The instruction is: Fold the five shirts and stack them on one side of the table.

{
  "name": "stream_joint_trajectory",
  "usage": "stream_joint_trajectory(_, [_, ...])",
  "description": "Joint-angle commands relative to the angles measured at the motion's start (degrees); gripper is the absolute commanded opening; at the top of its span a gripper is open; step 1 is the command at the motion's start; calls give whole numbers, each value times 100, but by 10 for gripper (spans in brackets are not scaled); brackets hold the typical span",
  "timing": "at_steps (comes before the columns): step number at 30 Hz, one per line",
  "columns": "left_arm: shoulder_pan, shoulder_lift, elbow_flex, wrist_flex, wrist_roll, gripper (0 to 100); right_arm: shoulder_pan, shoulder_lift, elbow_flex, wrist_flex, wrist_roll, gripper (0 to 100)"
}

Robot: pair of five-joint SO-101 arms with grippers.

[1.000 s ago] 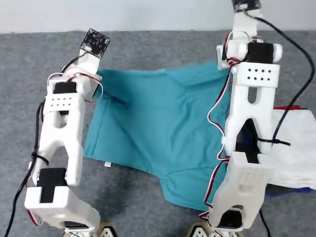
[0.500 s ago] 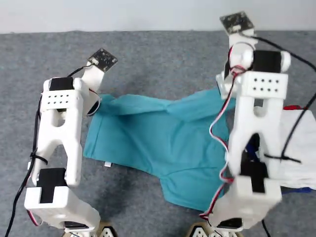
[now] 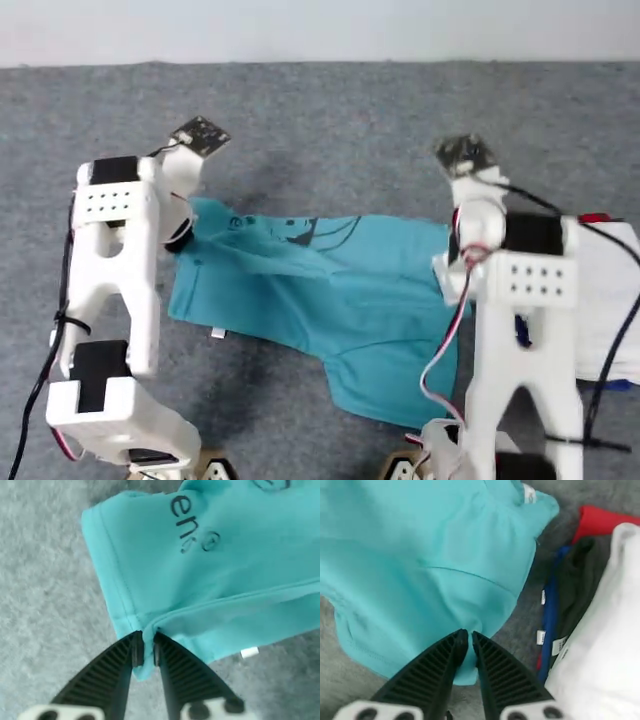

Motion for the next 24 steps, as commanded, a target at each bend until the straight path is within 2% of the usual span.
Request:
stream_joint_trajectory(1, [-237, -62, -198, 123, -44, 14, 84, -593, 378, -127, 352, 9])
stream_joint_trajectory(8, [-246, -62, -198, 651, -53, 14, 75, -1059, 1029, -66, 1152, 9])
stream_joint_trajectory(24, [-281, -62, 505, 642, -53, 15, 31, -1912, 2066, 13, 2110, 9])
